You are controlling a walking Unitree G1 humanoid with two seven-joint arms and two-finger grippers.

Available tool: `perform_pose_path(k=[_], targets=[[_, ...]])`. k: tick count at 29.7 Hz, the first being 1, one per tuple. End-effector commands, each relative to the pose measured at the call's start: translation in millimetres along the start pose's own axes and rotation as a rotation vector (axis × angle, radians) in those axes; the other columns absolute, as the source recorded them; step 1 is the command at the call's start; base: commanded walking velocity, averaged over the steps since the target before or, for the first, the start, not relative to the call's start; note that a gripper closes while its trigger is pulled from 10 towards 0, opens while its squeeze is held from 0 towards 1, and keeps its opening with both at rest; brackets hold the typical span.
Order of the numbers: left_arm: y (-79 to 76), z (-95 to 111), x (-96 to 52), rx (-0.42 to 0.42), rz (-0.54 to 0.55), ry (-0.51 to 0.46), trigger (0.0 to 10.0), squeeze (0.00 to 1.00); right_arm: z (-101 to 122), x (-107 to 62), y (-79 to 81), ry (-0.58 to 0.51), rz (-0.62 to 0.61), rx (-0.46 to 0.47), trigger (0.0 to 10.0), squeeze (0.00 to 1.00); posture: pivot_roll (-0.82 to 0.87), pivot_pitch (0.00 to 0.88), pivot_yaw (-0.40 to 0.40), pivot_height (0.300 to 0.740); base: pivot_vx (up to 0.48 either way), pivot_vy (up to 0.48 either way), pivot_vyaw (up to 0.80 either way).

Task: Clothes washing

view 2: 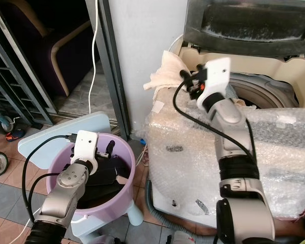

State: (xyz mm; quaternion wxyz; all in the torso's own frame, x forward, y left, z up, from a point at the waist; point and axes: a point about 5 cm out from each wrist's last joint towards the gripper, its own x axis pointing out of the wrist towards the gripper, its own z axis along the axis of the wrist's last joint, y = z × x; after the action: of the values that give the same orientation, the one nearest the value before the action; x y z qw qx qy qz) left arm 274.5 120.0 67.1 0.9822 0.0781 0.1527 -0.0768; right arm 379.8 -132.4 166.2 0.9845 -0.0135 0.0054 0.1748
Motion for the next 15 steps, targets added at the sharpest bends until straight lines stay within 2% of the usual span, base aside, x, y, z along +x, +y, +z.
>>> perform_pose_path(k=[1,2,5,6,8,9,10,11,12,13,14,15], targets=[[2.8,1,-1.9,0.012,0.001,0.002,10.0,0.00,11,7.0,3.5,-0.021,0.000,-0.015,10.0,1.00,-0.02,0.000,0.036,0.740,0.000,0.000,0.00],[2.6,0,-5.2,0.014,0.005,0.006,10.0,0.00,12,16.4,15.3,0.002,-0.021,-0.005,10.0,1.00,0.01,0.000,0.020,0.740,0.000,0.000,0.00],[3.5,-3,-11.2,0.016,0.017,0.015,10.0,0.00,13,27.1,25.8,0.047,-0.088,-0.012,10.0,0.98,0.03,0.001,0.006,0.740,0.000,0.000,0.00],[4.4,-4,-11.8,0.015,0.023,0.019,10.0,0.00,11,28.3,24.9,0.075,-0.109,-0.012,10.0,0.75,0.03,0.003,0.003,0.740,0.000,0.000,0.00],[6.0,-5,-13.7,0.010,0.034,0.025,10.0,0.00,2,28.5,18.1,0.151,-0.180,-0.007,10.0,0.65,0.04,0.004,-0.006,0.740,0.000,0.000,0.00],[6.3,-6,-14.3,0.008,0.037,0.029,10.0,0.00,-4,25.9,8.8,0.194,-0.234,0.019,10.0,0.57,0.04,0.004,-0.009,0.740,0.000,0.000,0.00],[6.4,-6,-14.6,0.008,0.038,0.032,10.0,0.00,-7,24.4,4.3,0.212,-0.257,0.035,10.0,0.57,0.04,0.004,-0.009,0.740,0.000,0.000,0.00],[5.9,-7,-15.2,0.010,0.037,0.039,10.0,0.00,-12,19.2,-8.8,0.246,-0.317,0.029,10.0,0.51,0.03,0.004,-0.010,0.740,0.000,0.000,0.00],[5.5,-7,-15.5,0.011,0.035,0.041,10.0,0.00,-14,16.3,-16.0,0.262,-0.351,0.025,10.0,0.49,0.03,0.004,-0.010,0.740,0.000,0.000,0.00],[5.5,-7,-15.5,0.011,0.035,0.041,10.0,0.00,-14,16.3,-16.0,0.262,-0.351,0.025,10.0,0.49,0.03,0.004,-0.010,0.740,0.000,0.000,0.00],[4.5,-8,-15.9,0.012,0.030,0.048,10.0,0.00,-21,7.7,-33.0,0.298,-0.448,0.058,10.0,0.48,0.03,0.006,-0.007,0.740,0.000,0.000,0.00],[4.3,-8,-16.0,0.011,0.028,0.051,10.0,0.00,-23,5.0,-37.8,0.310,-0.479,0.072,10.0,0.48,0.02,0.005,-0.006,0.740,0.000,0.000,0.00]])
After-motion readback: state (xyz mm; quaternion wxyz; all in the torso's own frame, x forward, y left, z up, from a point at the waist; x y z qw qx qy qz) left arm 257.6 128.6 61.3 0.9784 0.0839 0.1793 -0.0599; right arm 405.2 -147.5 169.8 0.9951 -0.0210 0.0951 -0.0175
